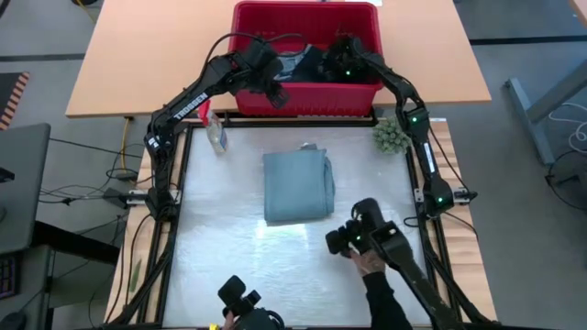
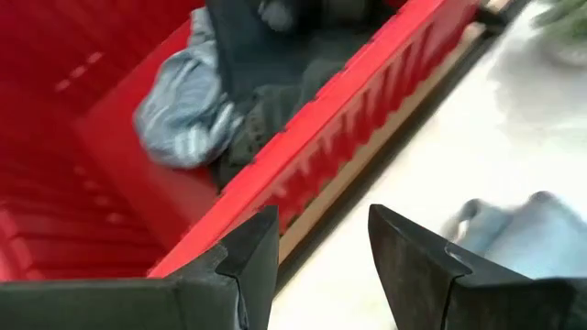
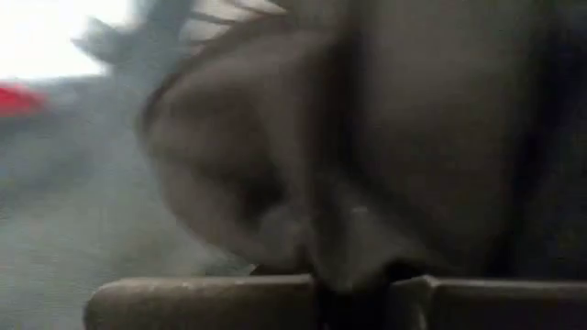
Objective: Fold Laundry from Bin
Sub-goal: Fold the black pants from the red laundry bin
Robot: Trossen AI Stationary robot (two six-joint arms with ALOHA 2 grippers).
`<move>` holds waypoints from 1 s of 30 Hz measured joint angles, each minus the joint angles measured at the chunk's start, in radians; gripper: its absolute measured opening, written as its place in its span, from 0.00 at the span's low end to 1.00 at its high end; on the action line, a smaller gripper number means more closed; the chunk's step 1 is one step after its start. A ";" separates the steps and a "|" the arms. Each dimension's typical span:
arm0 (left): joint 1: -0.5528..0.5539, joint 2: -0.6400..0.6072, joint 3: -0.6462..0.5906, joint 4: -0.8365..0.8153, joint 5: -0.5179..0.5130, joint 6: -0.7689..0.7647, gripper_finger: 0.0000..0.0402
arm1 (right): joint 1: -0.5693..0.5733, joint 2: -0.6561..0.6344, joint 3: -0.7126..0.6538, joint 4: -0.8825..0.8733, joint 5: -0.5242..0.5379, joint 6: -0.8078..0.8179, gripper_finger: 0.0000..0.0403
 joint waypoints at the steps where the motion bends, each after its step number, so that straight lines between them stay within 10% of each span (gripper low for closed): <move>1: -0.002 0.000 0.000 -0.010 -0.021 0.000 0.39 | 0.000 -0.019 -0.002 0.040 -0.022 0.000 0.07; 17: -0.015 -0.091 0.000 -0.096 -0.163 0.019 0.39 | 0.095 -0.366 0.003 0.550 -0.143 -0.012 0.07; 30: -0.043 -0.197 0.000 -0.244 -0.202 -0.075 0.39 | 0.325 -0.118 0.006 1.092 -0.022 0.285 0.09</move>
